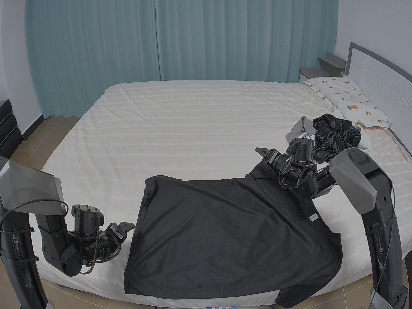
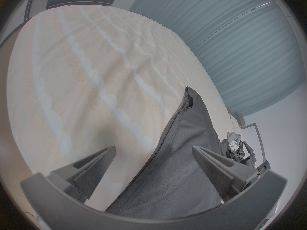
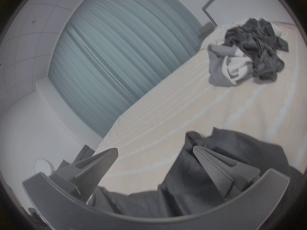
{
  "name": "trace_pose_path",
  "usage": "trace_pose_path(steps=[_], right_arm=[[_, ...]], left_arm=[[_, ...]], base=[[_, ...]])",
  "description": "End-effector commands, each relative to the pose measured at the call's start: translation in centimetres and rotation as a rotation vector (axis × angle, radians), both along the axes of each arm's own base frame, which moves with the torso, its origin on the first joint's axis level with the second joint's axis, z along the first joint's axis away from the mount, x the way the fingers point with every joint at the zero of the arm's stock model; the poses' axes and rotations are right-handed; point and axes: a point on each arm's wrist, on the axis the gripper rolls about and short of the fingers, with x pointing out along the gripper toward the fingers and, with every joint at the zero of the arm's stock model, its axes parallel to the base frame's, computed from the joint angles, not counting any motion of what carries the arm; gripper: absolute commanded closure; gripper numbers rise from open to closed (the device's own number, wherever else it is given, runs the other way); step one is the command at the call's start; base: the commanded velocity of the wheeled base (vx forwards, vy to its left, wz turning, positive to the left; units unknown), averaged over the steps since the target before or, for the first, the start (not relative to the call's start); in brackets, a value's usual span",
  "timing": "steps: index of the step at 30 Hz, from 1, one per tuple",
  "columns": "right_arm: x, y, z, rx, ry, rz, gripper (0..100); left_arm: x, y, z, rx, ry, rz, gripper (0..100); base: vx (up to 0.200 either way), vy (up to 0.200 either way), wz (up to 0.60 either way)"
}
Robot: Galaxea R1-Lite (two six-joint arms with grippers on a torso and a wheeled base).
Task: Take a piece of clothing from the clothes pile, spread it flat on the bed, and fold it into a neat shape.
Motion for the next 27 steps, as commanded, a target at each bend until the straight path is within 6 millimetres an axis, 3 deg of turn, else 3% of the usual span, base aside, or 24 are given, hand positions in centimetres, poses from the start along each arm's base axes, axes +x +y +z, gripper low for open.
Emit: trace_pose_path(steps=[1,12,27], right_arm=[[-1.4,-1.3,2.6,0.043,0.042,-0.004,0],[0.1,-1.1,-1.6,0.103,0.150,-0.033,0],[0.3,-3.3,-2.4,0.103,0.219,-0.086,0]], left_arm=[[-0.1,0.0,0.0,0.000,0.004,-0.002,0],[-0.1,0.0,-0.1,0.000,0.008,-0.003,0],[-0.1,0.0,-0.3,0.002,0.013,-0.003,0]], base=[[0.000,0.000,0.00],[0.000,0.000,0.00],[0.000,0.000,0.00]])
